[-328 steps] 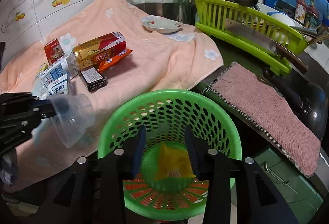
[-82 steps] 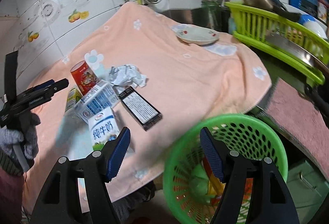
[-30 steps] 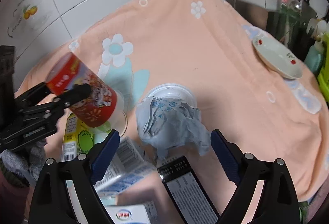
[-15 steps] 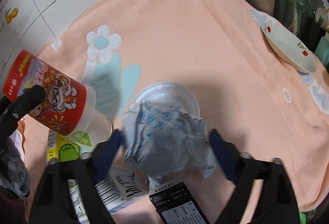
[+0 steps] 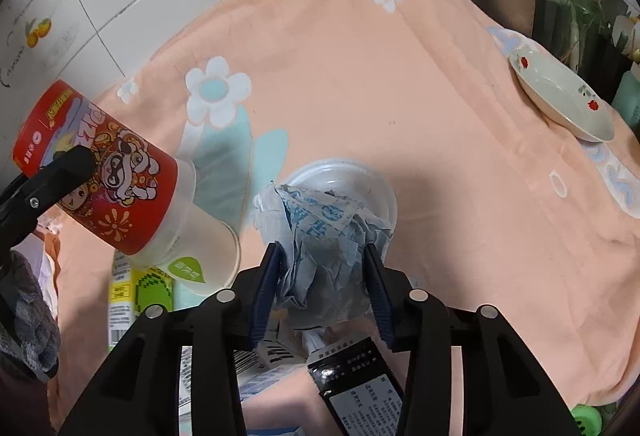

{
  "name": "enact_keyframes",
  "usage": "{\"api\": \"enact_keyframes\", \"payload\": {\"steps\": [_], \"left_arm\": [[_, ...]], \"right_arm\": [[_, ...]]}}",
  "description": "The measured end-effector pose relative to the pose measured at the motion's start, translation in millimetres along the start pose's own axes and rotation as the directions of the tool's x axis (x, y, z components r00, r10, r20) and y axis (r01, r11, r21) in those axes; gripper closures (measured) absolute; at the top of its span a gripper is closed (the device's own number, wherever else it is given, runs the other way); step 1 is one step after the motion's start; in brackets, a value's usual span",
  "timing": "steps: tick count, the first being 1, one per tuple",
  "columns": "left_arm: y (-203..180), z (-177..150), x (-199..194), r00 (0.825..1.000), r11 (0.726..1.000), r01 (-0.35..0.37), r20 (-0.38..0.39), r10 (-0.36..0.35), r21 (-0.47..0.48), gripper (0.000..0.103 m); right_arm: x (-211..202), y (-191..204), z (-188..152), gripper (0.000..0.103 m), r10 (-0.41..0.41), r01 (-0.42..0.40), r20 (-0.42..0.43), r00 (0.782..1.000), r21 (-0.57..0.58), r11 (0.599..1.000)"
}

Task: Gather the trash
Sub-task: 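Grasp the crumpled foil with the right tool while the left tool lifts the red cup, then carry foil and red cup over the green basket and release both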

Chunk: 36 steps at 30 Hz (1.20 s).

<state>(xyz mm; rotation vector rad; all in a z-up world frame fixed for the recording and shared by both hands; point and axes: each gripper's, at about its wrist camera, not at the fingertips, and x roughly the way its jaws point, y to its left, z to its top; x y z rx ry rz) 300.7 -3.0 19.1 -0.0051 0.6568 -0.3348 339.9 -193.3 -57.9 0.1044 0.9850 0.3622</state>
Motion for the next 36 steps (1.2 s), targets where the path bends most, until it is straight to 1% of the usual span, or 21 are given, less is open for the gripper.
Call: {"api": "enact_keyframes", "payload": {"steps": [4,8,14,20,24,29,36], "left_arm": [[-1.3,2.8,-7.1,1.000,1.000,0.000,0.012,0.000,0.000,0.038],[-3.6,7.8,-17.9,1.000,1.000,-0.001,0.031,0.001,0.002,0.038],[-11.7,12.0,-41.9,0.998,1.000,0.006,0.062,-0.007,0.010,0.039],[-33.7,13.3,-69.9,0.994,0.998,0.044,0.098,-0.047,0.033,0.038],[-55.7,9.1,-87.7,0.990,0.995,0.078,0.113,-0.084,0.056,0.038],[-83.1,-0.4,-105.3,0.983,0.989,0.128,0.121,-0.137,0.074,0.038],[-125.6,-21.6,-118.5,0.969,0.971,0.213,0.107,-0.224,0.105,0.038]], "right_arm": [[-11.4,1.3,1.3,0.068,0.002,-0.002,0.026,1.000,0.005,1.000],[-28.7,2.4,2.6,0.069,0.004,-0.005,0.060,0.998,0.007,1.000],[-68.2,6.5,-0.6,0.070,0.009,-0.010,0.127,0.992,0.006,1.000],[-110.9,6.7,-15.9,0.070,0.002,-0.005,0.183,0.983,0.013,1.000],[-137.9,5.5,-34.2,0.070,-0.029,0.027,0.208,0.978,0.015,1.000],[-170.9,-1.8,-65.7,0.070,-0.071,0.064,0.231,0.970,0.038,0.997],[-206.5,-21.5,-118.5,0.067,-0.151,0.134,0.231,0.961,0.086,0.987]]}}
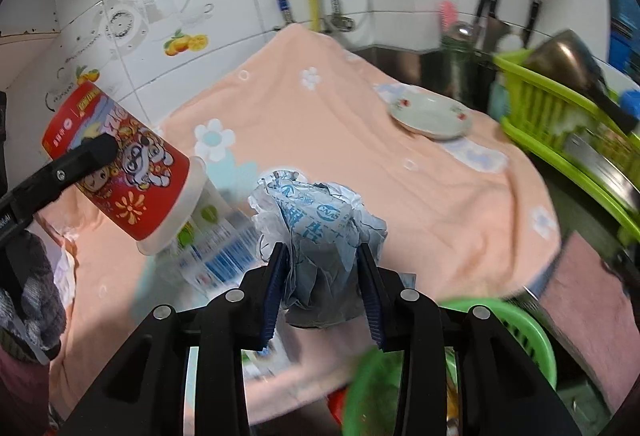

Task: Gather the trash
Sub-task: 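Carry foil and red cup over the green basket and release both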

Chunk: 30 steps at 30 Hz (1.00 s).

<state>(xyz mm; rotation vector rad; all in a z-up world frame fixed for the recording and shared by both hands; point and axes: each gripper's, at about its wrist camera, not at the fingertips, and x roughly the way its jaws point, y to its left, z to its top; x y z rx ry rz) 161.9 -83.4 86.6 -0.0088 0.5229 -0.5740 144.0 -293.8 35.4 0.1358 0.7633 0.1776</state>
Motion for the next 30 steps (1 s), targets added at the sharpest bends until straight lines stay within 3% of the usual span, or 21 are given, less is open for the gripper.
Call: {"api": "enact_keyframes", "payload": {"steps": [10,16,24,30], "left_arm": [[-58.0,-31.6,15.7,0.994,0.995,0.098,-0.060,-0.095,0.038,0.038],[-86.2,-46.2,30.6,0.985,0.989,0.140,-0.108,-0.134,0.054,0.038],[-122.5,-66.6,56.1,0.969,0.979,0.186,-0.179,-0.170,0.079,0.038],[-146.9,-89.2,85.2,0.948,0.973,0.216,-0.258,-0.189,0.080,0.038]], "right_arm": [[-23.1,-68.3,-77.6,0.057,-0.119,0.127,-0.070,0.990,0.126,0.984],[-29.4,-103.6,-109.8,0.049,-0.135,0.155,-0.103,0.985,0.214,0.965],[-54.4,-125.3,-127.8,0.041,-0.165,0.176,-0.067,0.984,0.261,0.949],[-73.3,-133.7,-137.7,0.036,-0.191,0.194,-0.039,0.981,0.276,0.941]]}}
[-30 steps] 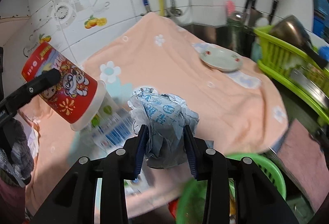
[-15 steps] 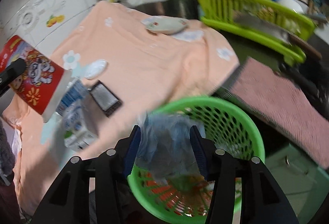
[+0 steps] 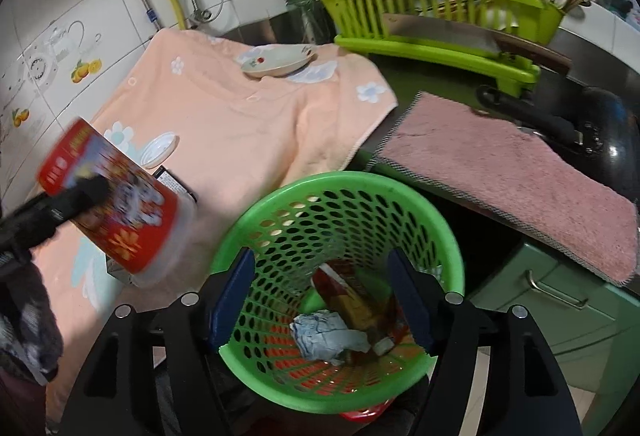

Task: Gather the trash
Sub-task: 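Carry foil and red cup over the green basket and release both, then grasp the black rectangular box with the right tool while the left tool grasps the white milk carton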

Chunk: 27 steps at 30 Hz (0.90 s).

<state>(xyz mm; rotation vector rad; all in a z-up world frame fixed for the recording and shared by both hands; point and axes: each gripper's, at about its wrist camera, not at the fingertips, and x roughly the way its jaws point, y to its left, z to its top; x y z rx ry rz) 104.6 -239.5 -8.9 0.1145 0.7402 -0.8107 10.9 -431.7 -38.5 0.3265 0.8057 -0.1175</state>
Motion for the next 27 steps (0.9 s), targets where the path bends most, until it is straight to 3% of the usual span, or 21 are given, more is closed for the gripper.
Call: {"api": "enact_keyframes", "payload": {"steps": [9,11,20,27], "left_arm": [[-15.6,-10.7,38.3,0.996,1.000,0.031,-0.085,-0.031,0.002,0.036],[-18.5,-12.3,42.3,0.995,0.999,0.036,-0.097,-0.036,0.006,0.030],[-12.1,-14.9,25.4,0.997,0.999,0.041,-0.072,-0.041,-0.004,0.028],[7.8,-12.7,-4.7,0.999,1.000,-0.028,-0.020,0.028,-0.011,0.028]], "right_arm": [[-8.2,-13.0,-10.5,0.034,0.003,-0.004,0.012,1.000,0.032,0.999],[-8.3,-14.4,-12.0,0.034,0.005,-0.006,0.012,1.000,0.039,0.999],[-11.5,-7.8,-14.0,0.034,0.024,-0.025,0.019,1.000,0.039,0.999],[-12.4,18.3,-10.6,0.032,0.058,-0.058,0.023,0.998,-0.011,0.998]]}}
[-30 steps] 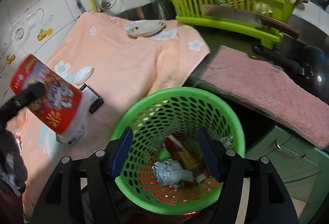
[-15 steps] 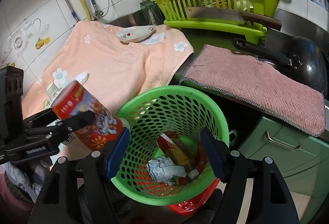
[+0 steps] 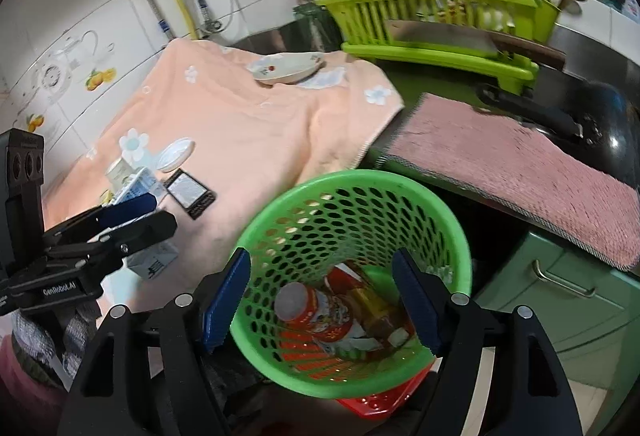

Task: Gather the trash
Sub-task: 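Grasp the black rectangular box with the right tool while the left tool grasps the white milk carton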

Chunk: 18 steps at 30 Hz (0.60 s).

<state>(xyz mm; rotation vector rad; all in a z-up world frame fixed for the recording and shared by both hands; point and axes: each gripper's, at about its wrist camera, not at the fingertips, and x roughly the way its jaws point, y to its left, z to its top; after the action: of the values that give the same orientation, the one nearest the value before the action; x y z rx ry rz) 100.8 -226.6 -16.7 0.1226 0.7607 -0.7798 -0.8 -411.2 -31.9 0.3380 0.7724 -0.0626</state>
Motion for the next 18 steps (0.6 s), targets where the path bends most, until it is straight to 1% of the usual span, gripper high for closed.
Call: {"api": "enact_keyframes", "payload": {"steps": [5,11,14,18], "left_arm": [[27.8,0.6,-24.8,0.994,0.995,-0.096,0.050,0.096,0.000,0.028],[82.8,9.9,-49.2,0.974,0.977,-0.206,0.079,0.210,-0.059,0.028],[109.1,15.5,-55.6,0.964,0.965,-0.246,0.079,0.253,-0.087,0.028],[145.0,20.7,-55.0,0.951,0.948,-0.296,0.050,0.304,-0.117,0.029]], "right_arm": [[5.2,21.6,3.9,0.032,0.027,-0.027,-0.006,1.000,-0.035,0.999],[15.3,48.2,5.7,0.031,0.059,-0.061,-0.026,0.998,-0.079,0.995],[20.6,62.1,8.4,0.031,0.072,-0.075,-0.035,0.997,-0.105,0.992],[28.2,78.3,12.4,0.031,0.083,-0.089,-0.047,0.995,-0.136,0.987]]}}
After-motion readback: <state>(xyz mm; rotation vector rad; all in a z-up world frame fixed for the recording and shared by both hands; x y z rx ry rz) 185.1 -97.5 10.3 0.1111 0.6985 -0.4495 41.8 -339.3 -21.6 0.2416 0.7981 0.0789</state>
